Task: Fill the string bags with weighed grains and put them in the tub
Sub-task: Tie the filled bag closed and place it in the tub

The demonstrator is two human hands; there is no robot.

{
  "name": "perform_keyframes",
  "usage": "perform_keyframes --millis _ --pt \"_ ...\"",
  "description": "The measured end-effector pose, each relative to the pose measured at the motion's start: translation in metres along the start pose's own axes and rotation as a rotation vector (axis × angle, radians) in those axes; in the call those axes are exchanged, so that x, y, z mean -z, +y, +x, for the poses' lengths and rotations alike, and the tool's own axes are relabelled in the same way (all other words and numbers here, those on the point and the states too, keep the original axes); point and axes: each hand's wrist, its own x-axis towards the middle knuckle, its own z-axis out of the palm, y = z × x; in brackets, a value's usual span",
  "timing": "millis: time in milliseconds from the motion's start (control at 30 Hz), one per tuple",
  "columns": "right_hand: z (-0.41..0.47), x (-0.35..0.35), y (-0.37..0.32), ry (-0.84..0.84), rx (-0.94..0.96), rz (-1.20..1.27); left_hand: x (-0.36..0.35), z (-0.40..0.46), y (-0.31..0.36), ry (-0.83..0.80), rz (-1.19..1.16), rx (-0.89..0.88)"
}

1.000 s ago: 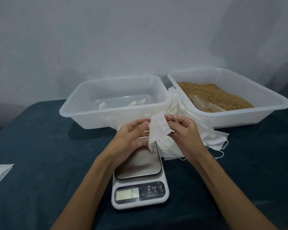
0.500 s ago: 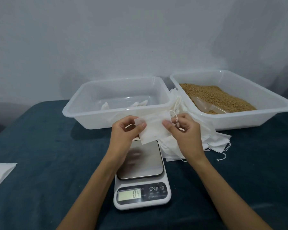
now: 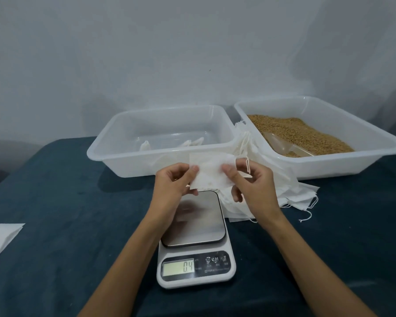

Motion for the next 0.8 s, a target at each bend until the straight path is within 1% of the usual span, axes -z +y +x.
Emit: perform_keyframes --millis 67,200,267,367,467,633,700,800 --pt "-0.001 -0.003 0.001 -0.047 -0.005 -0.033 -0.001 -0.001 0.001 -0.014 0.017 0.007" --pt "0.000 0.000 0.002 0.047 -0.003 -0.049 0.000 -0.001 0.002 -0.018 -0.010 0.021" --pt "0.001 0.001 0.001 0.057 -0.004 -0.026 -0.001 -0.002 0.004 -0.040 -0.017 0.022" --pt "0.000 -0.002 0.000 0.004 -0.017 0.005 -0.003 -0.003 0.005 -0.073 -0.005 0.025" --pt "-0.002 -0.003 0.000 -0.044 -0.021 -0.007 -0.002 -0.004 0.007 -0.063 -0.013 0.039" --pt "-0.002 0.000 -0.009 0.024 -0.002 -0.069 -0.004 -0.008 0.008 -0.086 0.005 0.025" --pt "-0.004 0.002 -0.018 -0.032 0.008 -0.105 -0.002 -0.014 0.008 -0.094 -0.032 0.051" --pt "-0.009 0.010 -0.038 -0.209 0.035 -0.217 0.006 -0.025 0.008 -0.093 -0.175 0.159"
